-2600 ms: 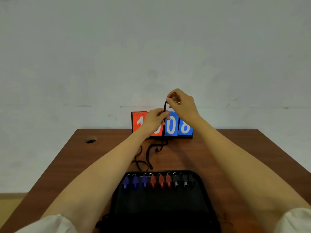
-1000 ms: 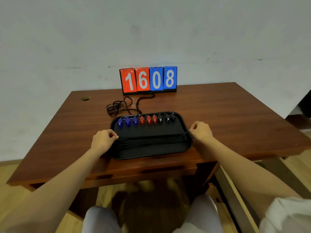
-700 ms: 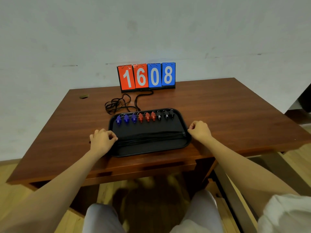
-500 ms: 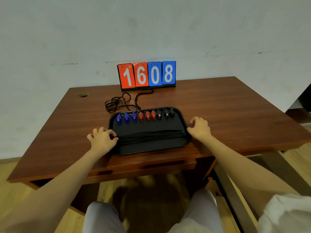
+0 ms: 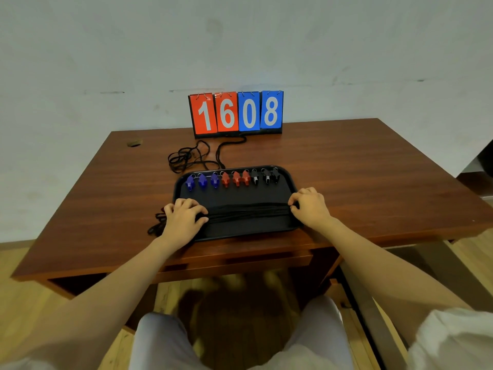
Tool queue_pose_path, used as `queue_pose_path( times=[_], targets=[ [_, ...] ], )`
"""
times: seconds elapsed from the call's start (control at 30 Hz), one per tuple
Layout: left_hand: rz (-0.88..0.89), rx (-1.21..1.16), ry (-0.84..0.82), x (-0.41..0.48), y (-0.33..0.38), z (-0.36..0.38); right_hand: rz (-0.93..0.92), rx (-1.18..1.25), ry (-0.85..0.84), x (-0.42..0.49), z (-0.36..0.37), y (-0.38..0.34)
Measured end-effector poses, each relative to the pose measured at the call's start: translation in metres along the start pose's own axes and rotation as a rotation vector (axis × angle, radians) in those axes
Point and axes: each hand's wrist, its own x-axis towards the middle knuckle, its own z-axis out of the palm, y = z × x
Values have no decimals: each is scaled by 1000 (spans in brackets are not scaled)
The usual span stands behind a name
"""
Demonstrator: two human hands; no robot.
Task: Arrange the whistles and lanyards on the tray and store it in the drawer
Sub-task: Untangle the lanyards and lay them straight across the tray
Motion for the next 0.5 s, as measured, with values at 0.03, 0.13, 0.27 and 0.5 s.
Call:
queue_pose_path(
  times=[0.03,0.13,0.27,0.5],
  targets=[
    [4,3,0,0,0,1,-4,-5,11,0,0,0],
    [26,-30,52,3,3,2,-71,-1,41,5,-3,-8],
    [60,-73,93,22,15,-5,-205,30,39,24,-11,-38],
    [12,-80,123,81,21,-28,-314,86,29,91,-28,-102]
  ],
)
